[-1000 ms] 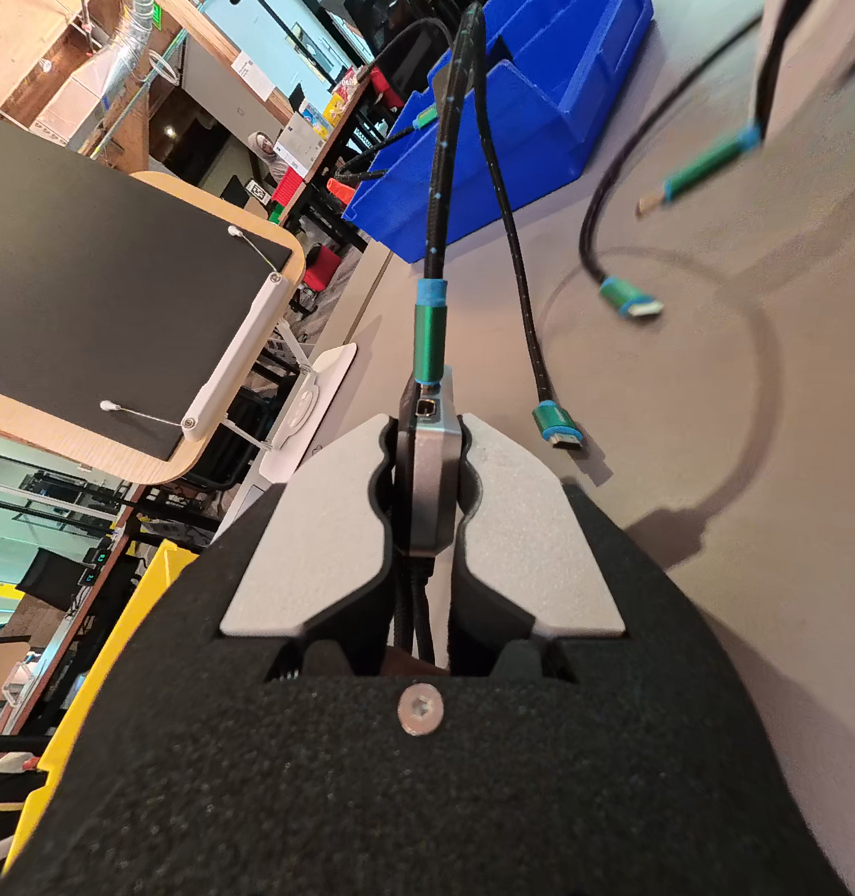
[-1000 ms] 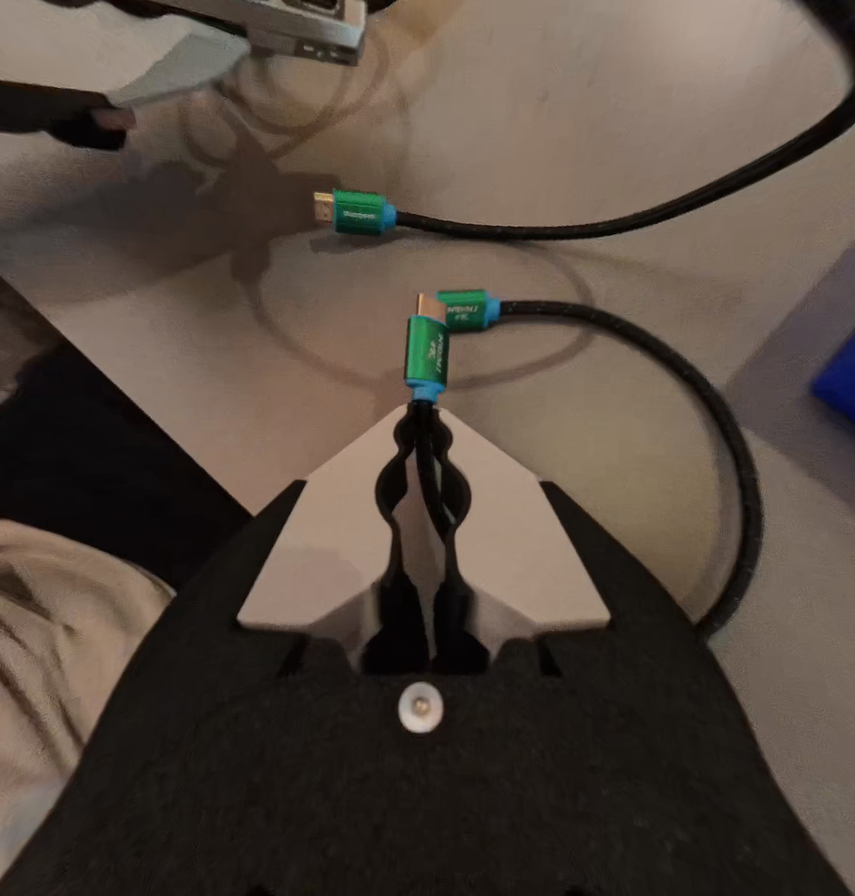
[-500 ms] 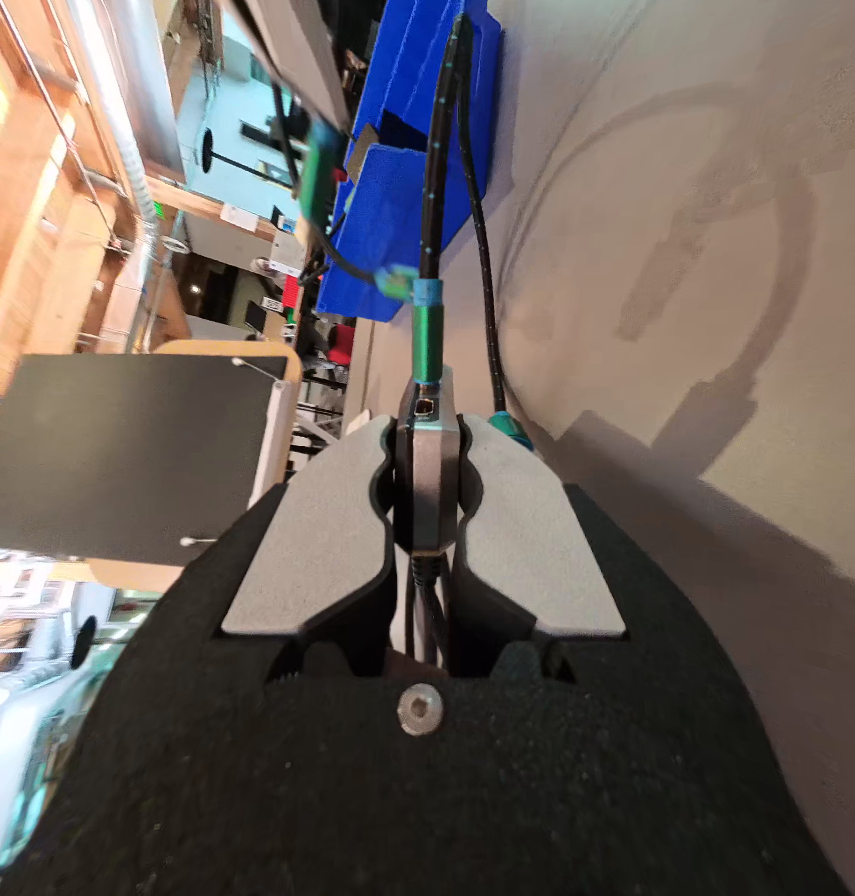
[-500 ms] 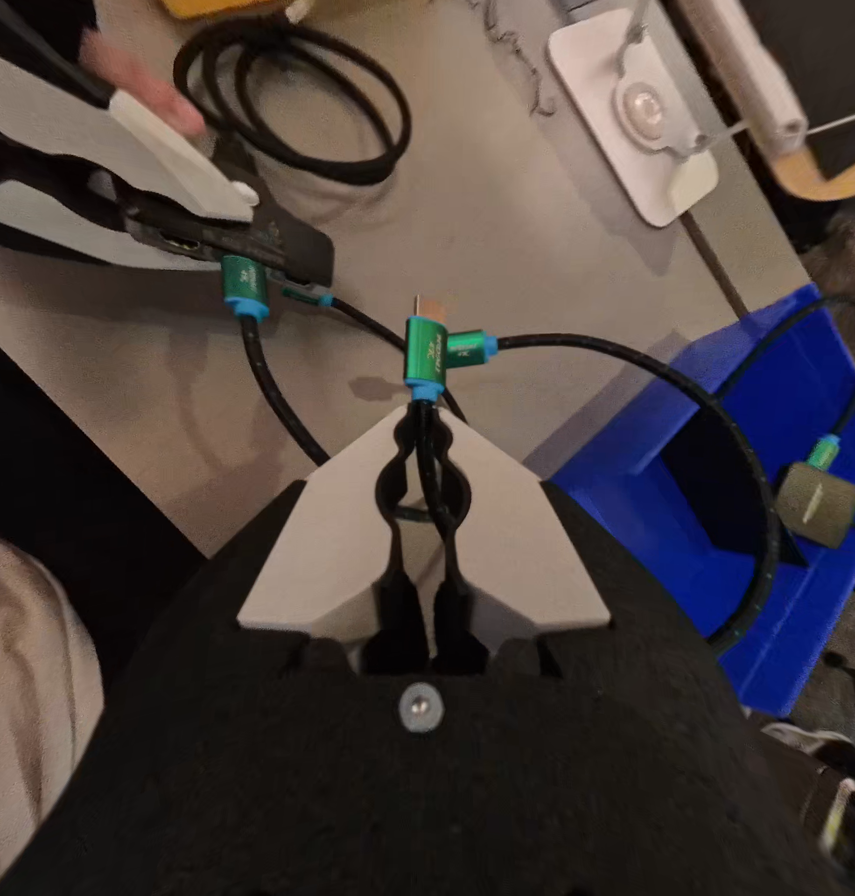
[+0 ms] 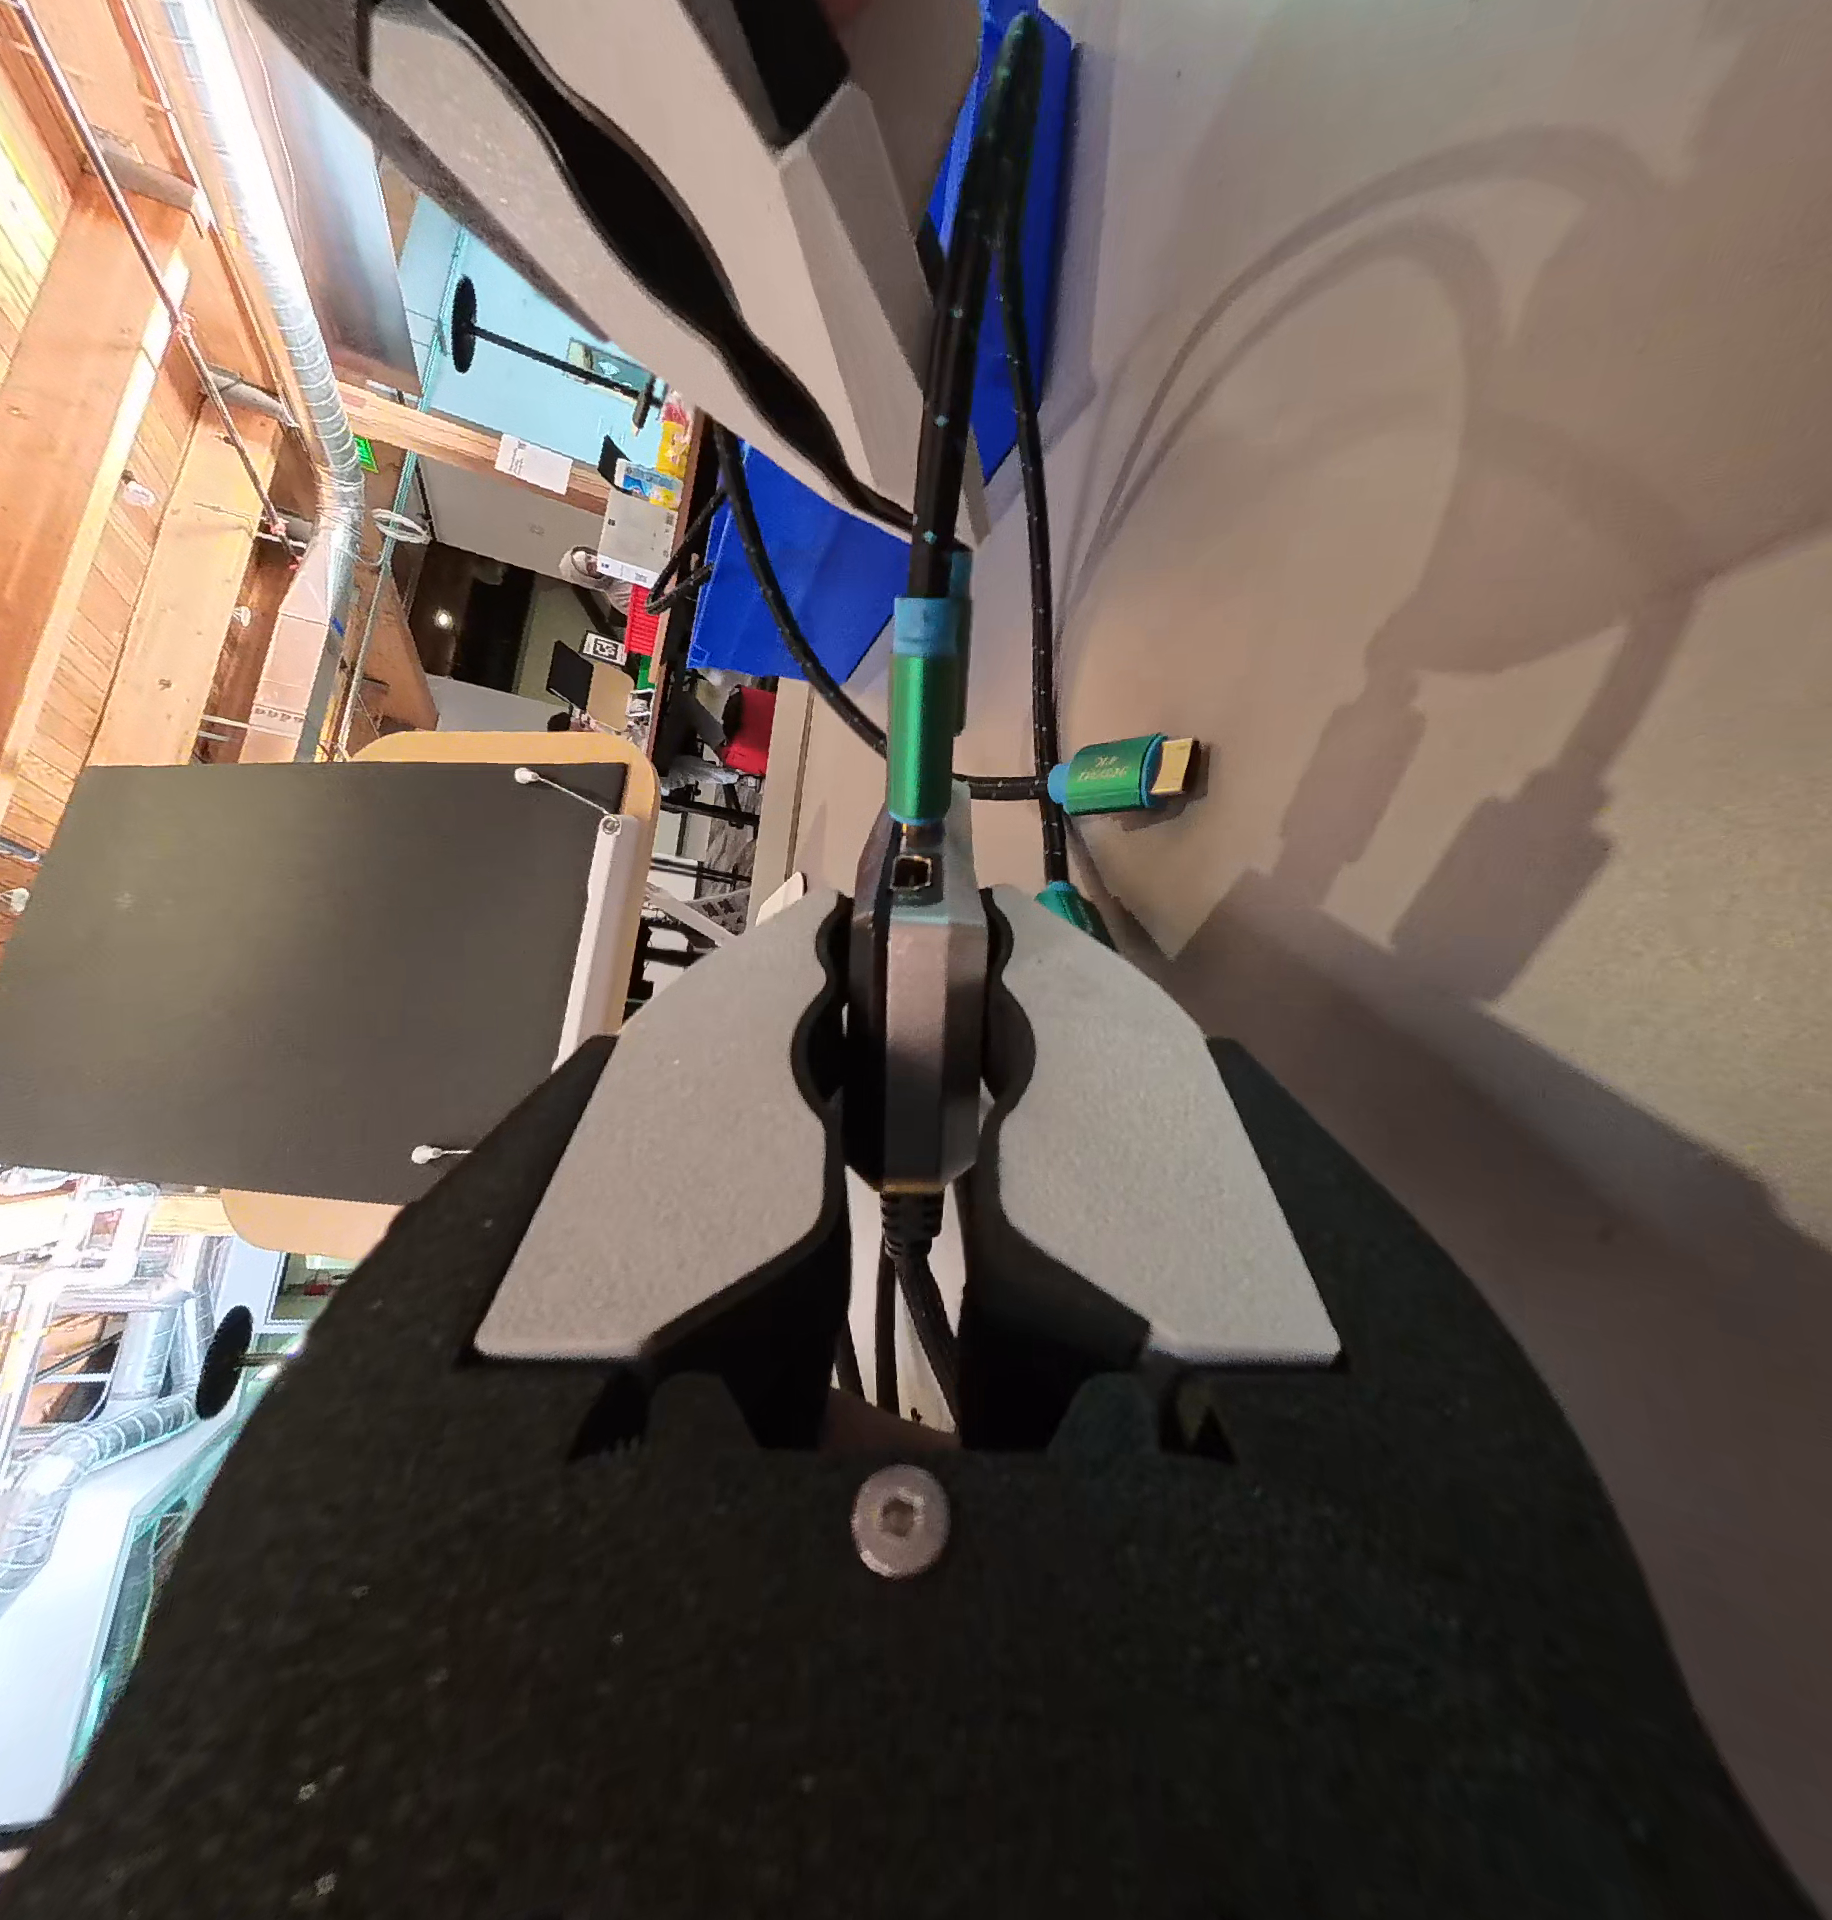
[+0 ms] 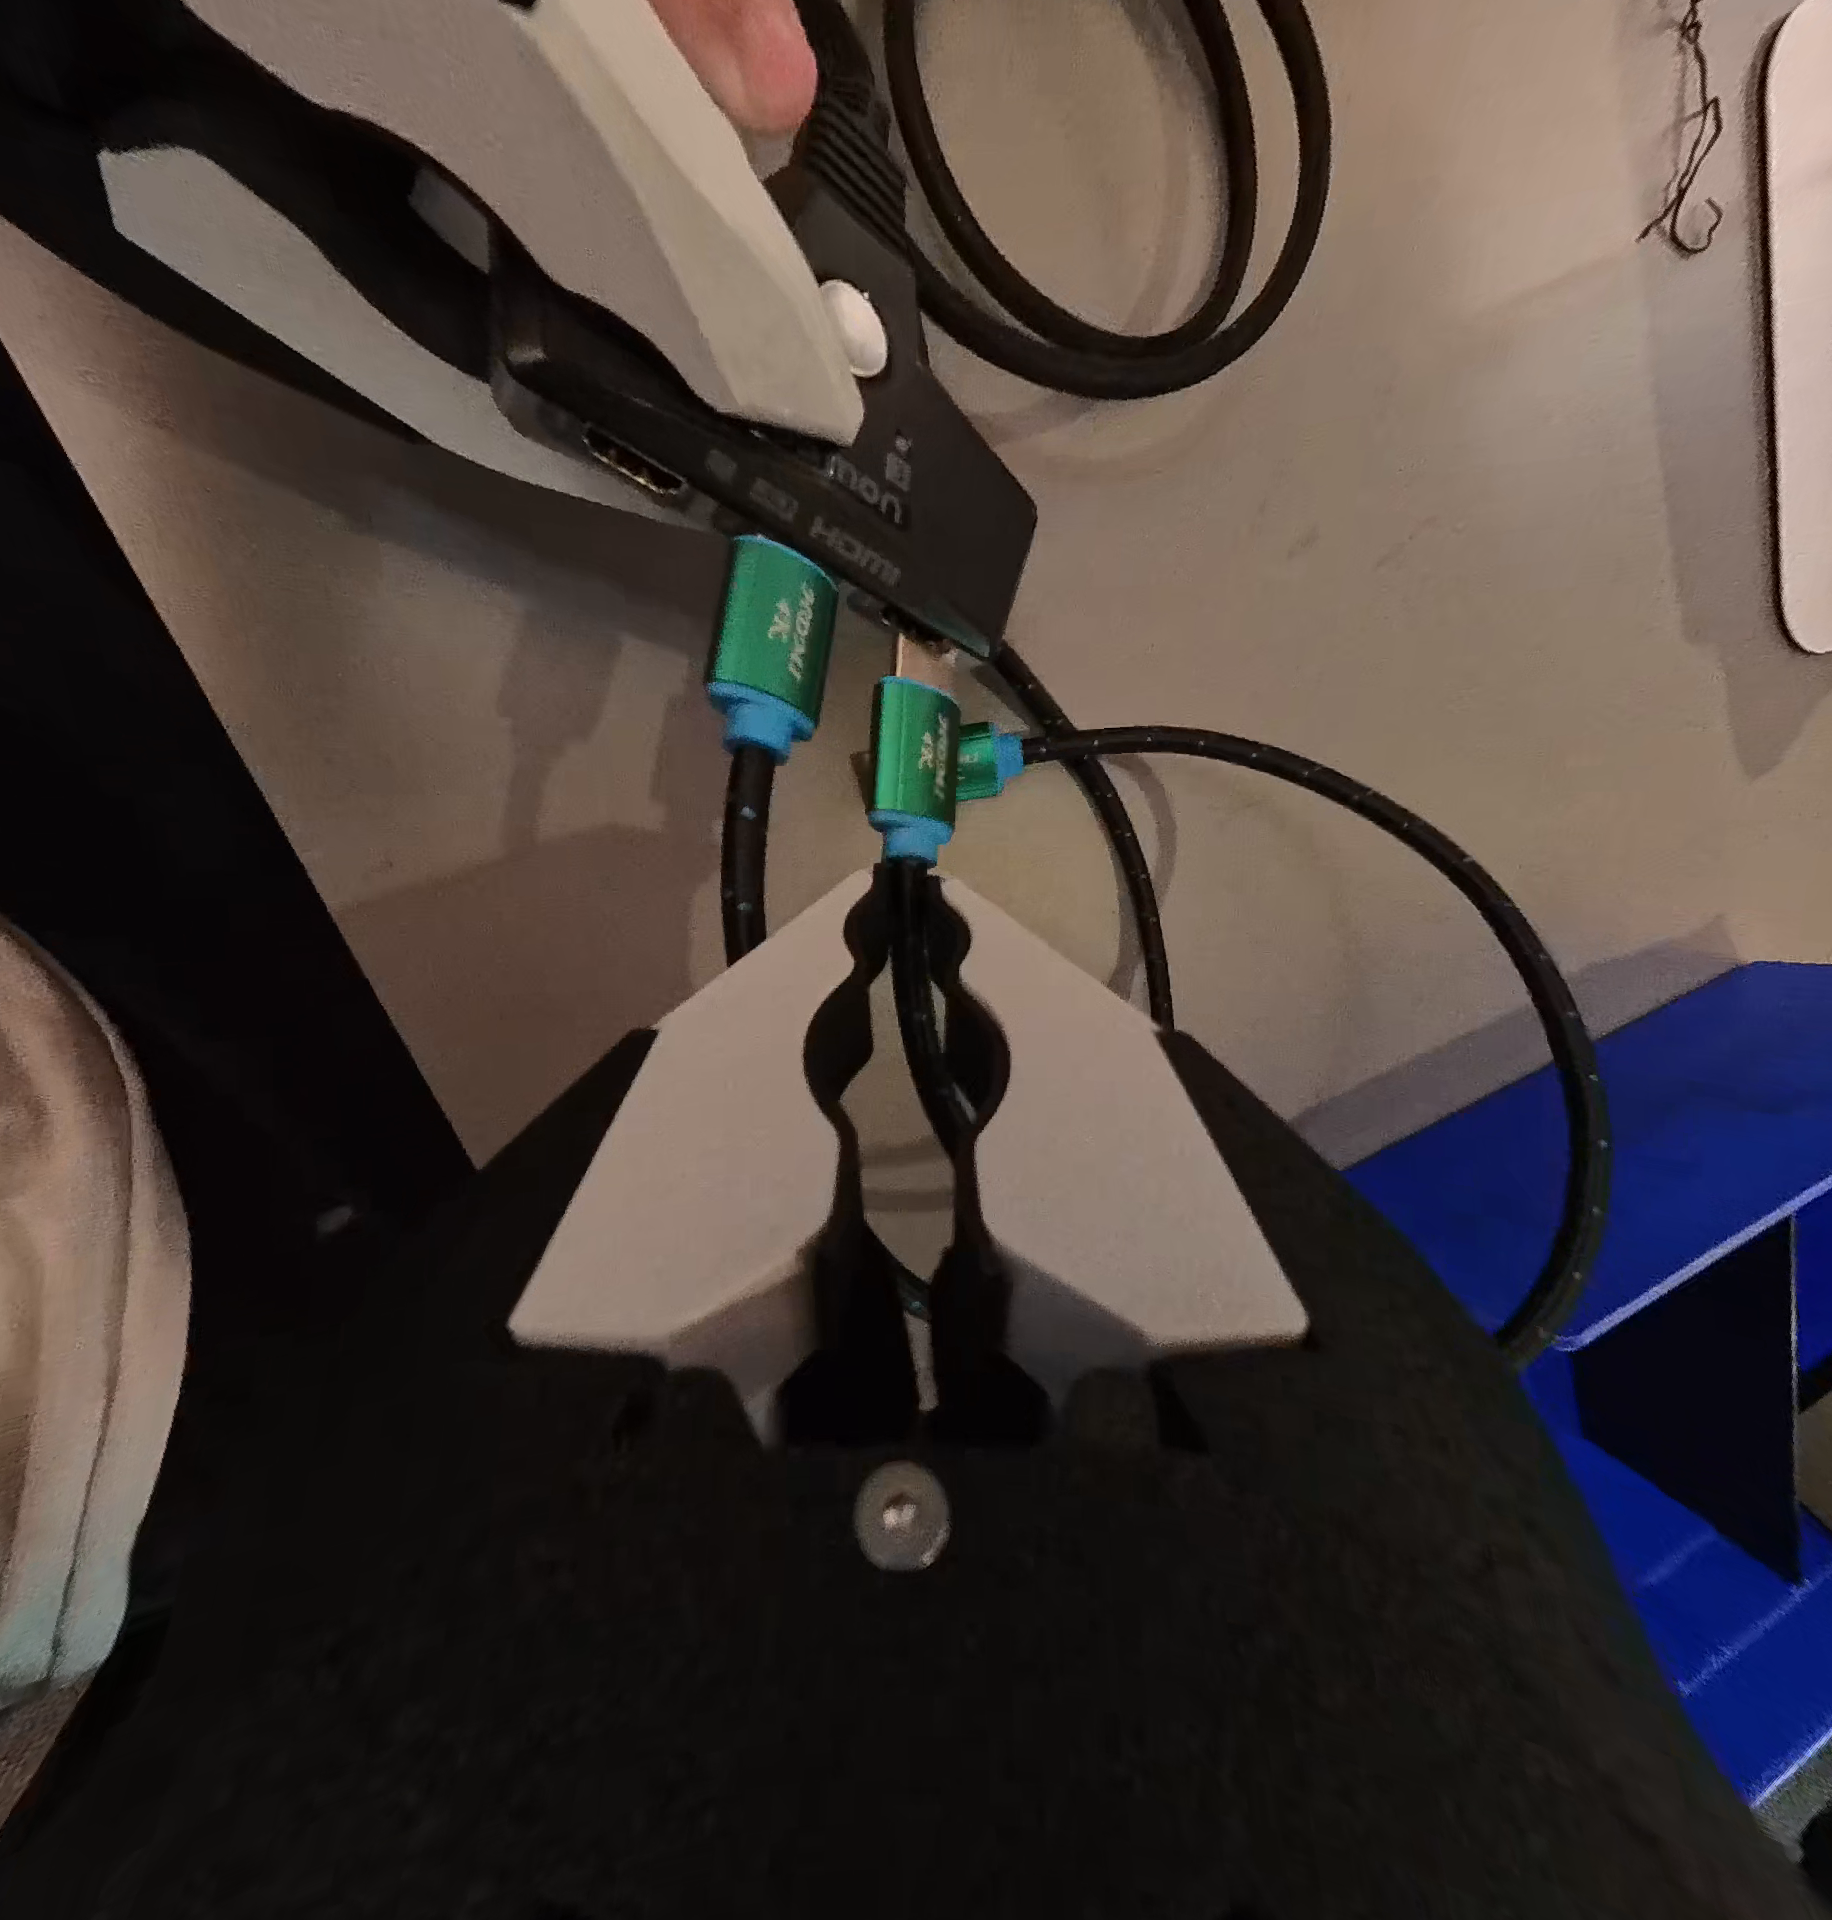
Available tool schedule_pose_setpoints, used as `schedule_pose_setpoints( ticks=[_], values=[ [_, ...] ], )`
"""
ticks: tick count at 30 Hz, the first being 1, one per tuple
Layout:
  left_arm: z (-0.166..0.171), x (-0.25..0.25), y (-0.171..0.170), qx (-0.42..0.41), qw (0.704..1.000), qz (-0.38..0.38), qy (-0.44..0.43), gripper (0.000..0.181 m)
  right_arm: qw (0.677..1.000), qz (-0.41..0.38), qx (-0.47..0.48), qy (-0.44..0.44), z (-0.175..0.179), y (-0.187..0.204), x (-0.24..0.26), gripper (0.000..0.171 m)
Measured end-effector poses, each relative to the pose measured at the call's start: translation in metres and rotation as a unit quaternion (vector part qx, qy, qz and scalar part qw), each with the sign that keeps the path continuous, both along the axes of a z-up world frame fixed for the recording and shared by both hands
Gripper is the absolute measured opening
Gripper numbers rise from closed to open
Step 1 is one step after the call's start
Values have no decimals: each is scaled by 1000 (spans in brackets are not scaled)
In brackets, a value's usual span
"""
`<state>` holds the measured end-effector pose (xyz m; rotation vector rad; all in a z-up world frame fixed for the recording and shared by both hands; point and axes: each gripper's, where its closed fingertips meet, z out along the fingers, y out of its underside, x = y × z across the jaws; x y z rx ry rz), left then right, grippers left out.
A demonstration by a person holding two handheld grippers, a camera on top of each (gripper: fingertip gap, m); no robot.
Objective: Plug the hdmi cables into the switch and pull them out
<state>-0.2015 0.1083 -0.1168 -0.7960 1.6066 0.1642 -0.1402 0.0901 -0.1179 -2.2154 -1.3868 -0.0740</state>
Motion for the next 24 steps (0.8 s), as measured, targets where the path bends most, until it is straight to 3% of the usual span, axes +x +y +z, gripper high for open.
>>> schedule_pose_setpoints(
  ticks=[14,19,24],
  values=[
    [-3,6,-2,11,1000,0,14,21,1000,2,13,-4,-4,-1,1,5],
    [-5,7,-3,15,1000,-3,17,21,994,90,54,-36,-6,-3,-2,6],
    [-2,8,-4,38,999,1,17,20,996,84,21,26,-10,-1,-2,5]
  ],
)
